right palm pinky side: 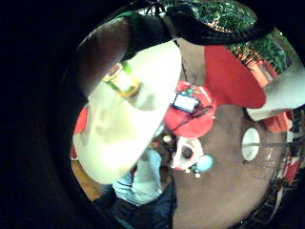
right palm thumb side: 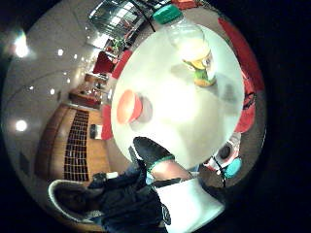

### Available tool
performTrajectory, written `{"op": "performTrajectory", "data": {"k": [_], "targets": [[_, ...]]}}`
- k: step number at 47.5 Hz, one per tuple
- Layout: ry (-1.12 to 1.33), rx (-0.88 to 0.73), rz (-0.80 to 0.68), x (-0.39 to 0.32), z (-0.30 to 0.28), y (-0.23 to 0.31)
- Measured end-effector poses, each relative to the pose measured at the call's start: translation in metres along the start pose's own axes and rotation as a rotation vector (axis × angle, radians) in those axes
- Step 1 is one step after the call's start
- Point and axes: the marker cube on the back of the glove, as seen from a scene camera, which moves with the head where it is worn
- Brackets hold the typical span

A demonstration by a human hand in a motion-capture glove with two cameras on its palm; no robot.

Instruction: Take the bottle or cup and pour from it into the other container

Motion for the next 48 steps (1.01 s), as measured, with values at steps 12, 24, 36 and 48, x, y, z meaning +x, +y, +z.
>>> {"op": "performTrajectory", "data": {"k": [12,24,36,48], "targets": [[-0.526,0.085,0.107,0.014,0.068,-0.071],[-0.743,0.091,0.061,0.008,0.099,-0.101],[-0.794,0.06,0.037,0.008,0.102,-0.098],[-0.786,0.091,-0.101,-0.009,0.078,-0.084]]}}
